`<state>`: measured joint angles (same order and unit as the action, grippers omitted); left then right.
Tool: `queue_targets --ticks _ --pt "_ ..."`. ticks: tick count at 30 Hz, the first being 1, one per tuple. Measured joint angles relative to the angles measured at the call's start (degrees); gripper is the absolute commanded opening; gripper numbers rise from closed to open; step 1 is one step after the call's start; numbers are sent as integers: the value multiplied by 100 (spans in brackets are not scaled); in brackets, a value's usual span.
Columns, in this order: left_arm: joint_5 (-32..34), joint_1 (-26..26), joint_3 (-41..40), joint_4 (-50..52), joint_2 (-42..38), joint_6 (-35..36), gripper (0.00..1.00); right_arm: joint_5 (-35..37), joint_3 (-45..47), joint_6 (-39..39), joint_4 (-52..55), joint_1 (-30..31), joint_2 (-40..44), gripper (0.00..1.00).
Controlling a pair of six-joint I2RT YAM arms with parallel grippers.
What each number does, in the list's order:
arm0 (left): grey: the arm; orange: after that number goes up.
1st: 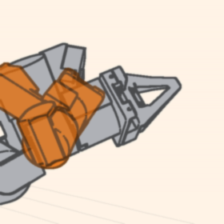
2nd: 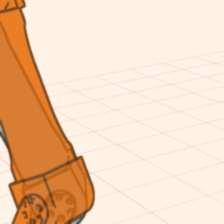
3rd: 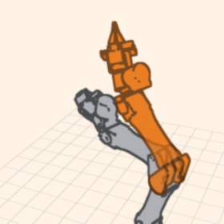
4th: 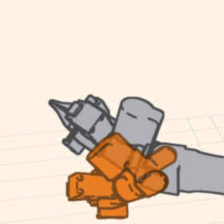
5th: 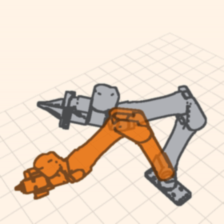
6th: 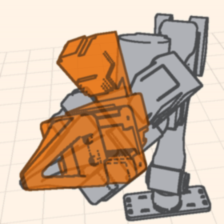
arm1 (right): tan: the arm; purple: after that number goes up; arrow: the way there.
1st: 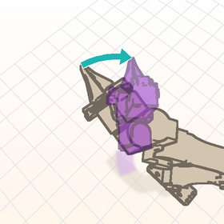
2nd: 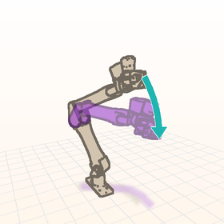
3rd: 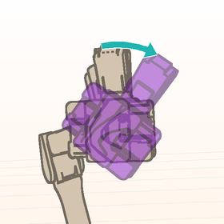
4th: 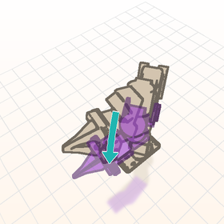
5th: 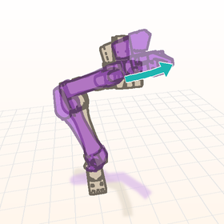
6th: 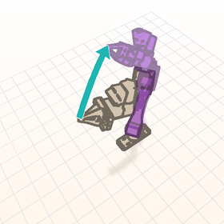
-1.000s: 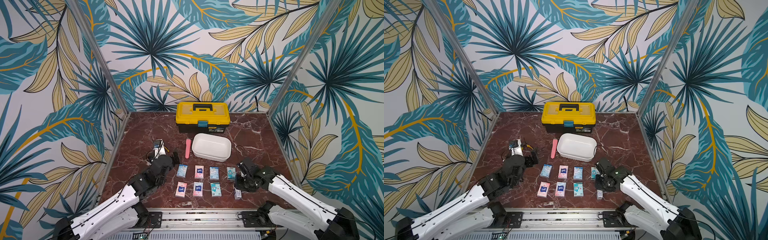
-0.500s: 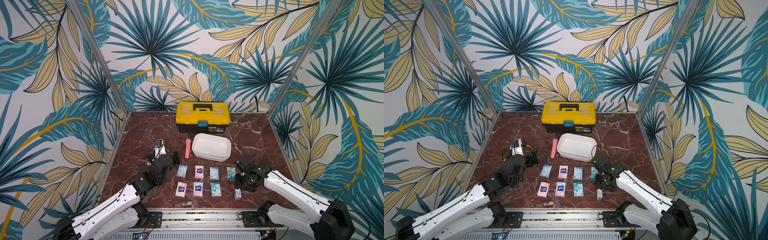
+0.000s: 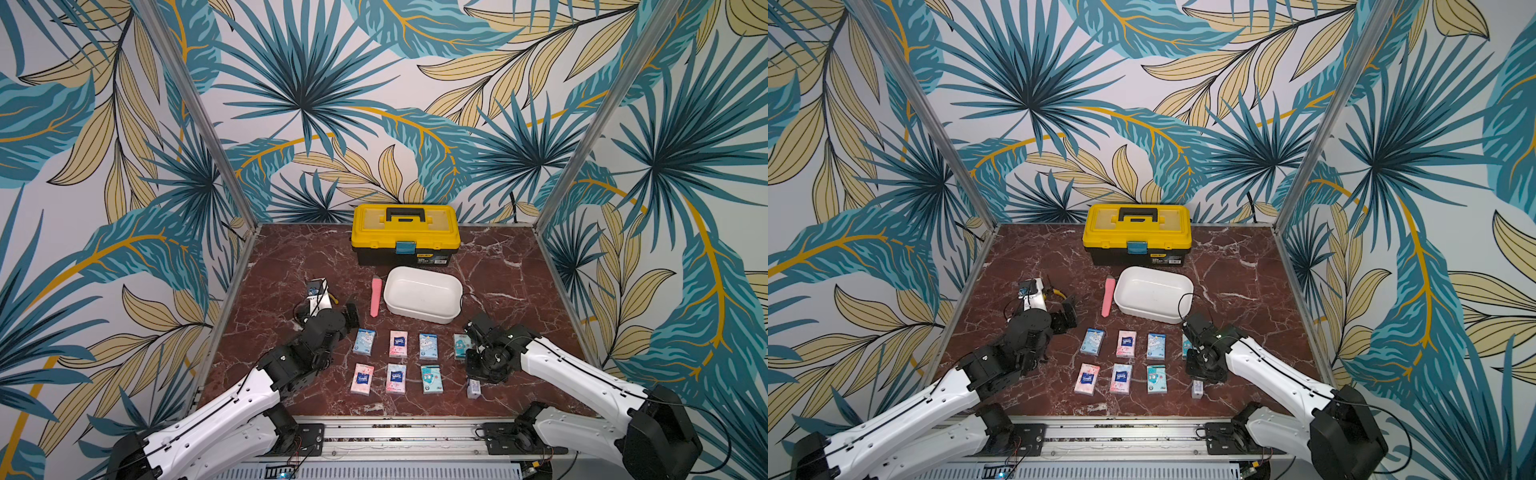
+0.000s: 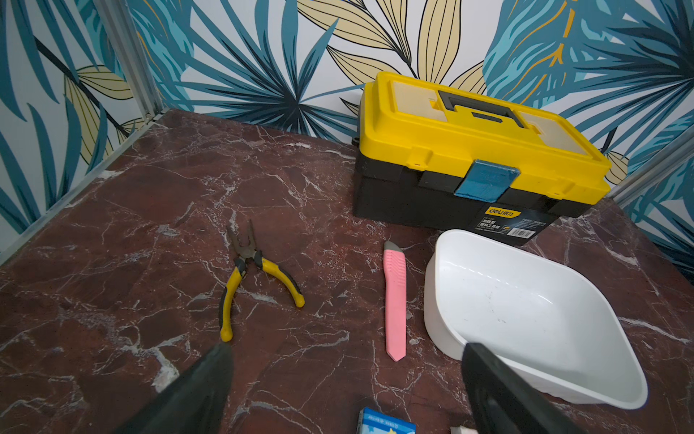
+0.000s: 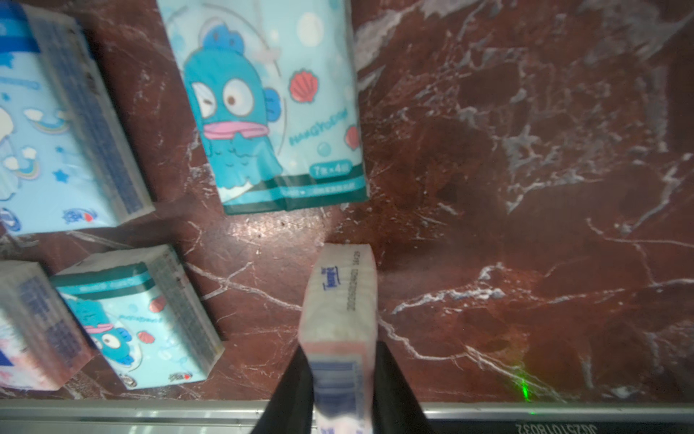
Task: Take the pocket tissues out of the storage box
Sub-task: Place the pocket tissues at the center of the board.
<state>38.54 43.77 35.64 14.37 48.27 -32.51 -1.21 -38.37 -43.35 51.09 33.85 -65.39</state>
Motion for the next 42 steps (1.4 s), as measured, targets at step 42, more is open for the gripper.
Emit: queue_targets --ticks 42 --pt "-173 -37 20 2 127 15 100 -535 245 160 -846 2 -103 53"
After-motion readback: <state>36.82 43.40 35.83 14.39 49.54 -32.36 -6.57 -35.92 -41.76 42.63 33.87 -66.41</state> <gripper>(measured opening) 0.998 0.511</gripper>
